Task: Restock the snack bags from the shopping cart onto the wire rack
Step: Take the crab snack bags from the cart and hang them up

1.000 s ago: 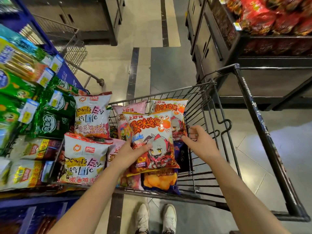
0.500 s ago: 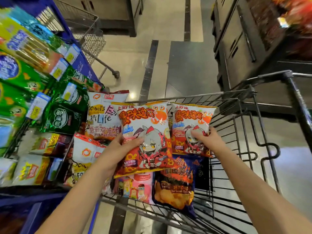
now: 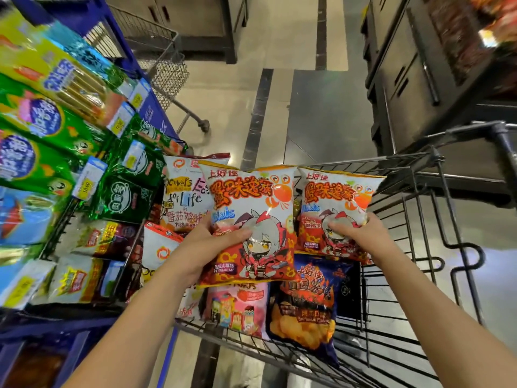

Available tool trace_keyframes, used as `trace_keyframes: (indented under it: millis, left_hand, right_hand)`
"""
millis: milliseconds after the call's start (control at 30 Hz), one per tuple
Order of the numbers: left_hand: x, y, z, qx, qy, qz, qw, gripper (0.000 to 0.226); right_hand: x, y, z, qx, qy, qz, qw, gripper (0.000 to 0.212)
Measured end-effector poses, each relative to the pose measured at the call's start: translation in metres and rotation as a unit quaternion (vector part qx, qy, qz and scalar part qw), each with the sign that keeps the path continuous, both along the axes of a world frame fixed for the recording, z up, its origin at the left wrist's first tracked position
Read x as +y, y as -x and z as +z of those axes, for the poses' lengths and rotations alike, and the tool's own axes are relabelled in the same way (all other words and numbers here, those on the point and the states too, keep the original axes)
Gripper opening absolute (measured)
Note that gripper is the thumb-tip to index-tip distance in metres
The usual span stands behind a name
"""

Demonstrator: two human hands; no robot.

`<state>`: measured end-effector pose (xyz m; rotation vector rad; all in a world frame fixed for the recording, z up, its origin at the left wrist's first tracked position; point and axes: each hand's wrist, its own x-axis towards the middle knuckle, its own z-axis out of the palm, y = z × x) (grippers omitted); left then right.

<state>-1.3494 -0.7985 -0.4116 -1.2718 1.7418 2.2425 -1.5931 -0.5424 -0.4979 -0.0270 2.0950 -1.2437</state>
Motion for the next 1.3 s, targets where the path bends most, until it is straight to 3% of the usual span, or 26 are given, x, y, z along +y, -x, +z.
trace_keyframes:
  millis: [133, 233, 400, 467, 600, 667, 800, 900, 1033, 1133, 1300]
  left_hand:
    - [-0.002, -0.003, 0.021, 0.022, 0.021, 0.029, 0.999, 0.067]
    - [-0.004, -0.009, 0.041, 0.046, 0.028, 0.036, 0.998, 0.069]
    - [-0.012, -0.035, 0.075, 0.076, 0.059, 0.040, 0.995, 0.107]
    - [-0.014, -0.047, 0.089, 0.091, 0.077, 0.044, 0.992, 0.102]
    - [-0.013, -0.072, 0.108, 0.100, 0.108, 0.068, 0.987, 0.065]
    - [-0.007, -0.088, 0.114, 0.106, 0.110, 0.085, 0.985, 0.059]
    - [0.011, -0.129, 0.124, 0.109, 0.122, 0.153, 0.975, 0.111]
    - [0.035, -0.160, 0.126, 0.112, 0.120, 0.220, 0.962, 0.111]
    - [0.083, -0.204, 0.125, 0.122, 0.134, 0.306, 0.935, 0.114]
    - [0.125, -0.244, 0.124, 0.128, 0.145, 0.371, 0.908, 0.096]
    - [0.203, -0.325, 0.129, 0.085, 0.166, 0.485, 0.855, 0.044]
  right_hand:
    - [0.004, -0.013, 0.046, 0.028, 0.054, 0.004, 0.998, 0.065]
    - [0.006, -0.027, 0.086, 0.039, 0.099, 0.037, 0.994, 0.054]
    - [0.008, -0.057, 0.150, 0.057, 0.161, 0.088, 0.981, 0.049]
    - [0.007, -0.064, 0.167, 0.061, 0.177, 0.104, 0.977, 0.048]
    - [-0.004, -0.079, 0.187, 0.063, 0.205, 0.143, 0.966, 0.049]
    - [-0.011, -0.083, 0.190, 0.059, 0.217, 0.171, 0.959, 0.047]
    - [-0.027, -0.089, 0.202, 0.026, 0.243, 0.236, 0.941, 0.044]
    - [-0.042, -0.090, 0.205, 0.006, 0.248, 0.288, 0.925, 0.045]
    - [-0.063, -0.101, 0.199, -0.023, 0.244, 0.348, 0.905, 0.065]
    - [-0.077, -0.129, 0.194, -0.027, 0.248, 0.410, 0.877, 0.065]
    - [-0.093, -0.210, 0.194, -0.096, 0.249, 0.511, 0.817, 0.086]
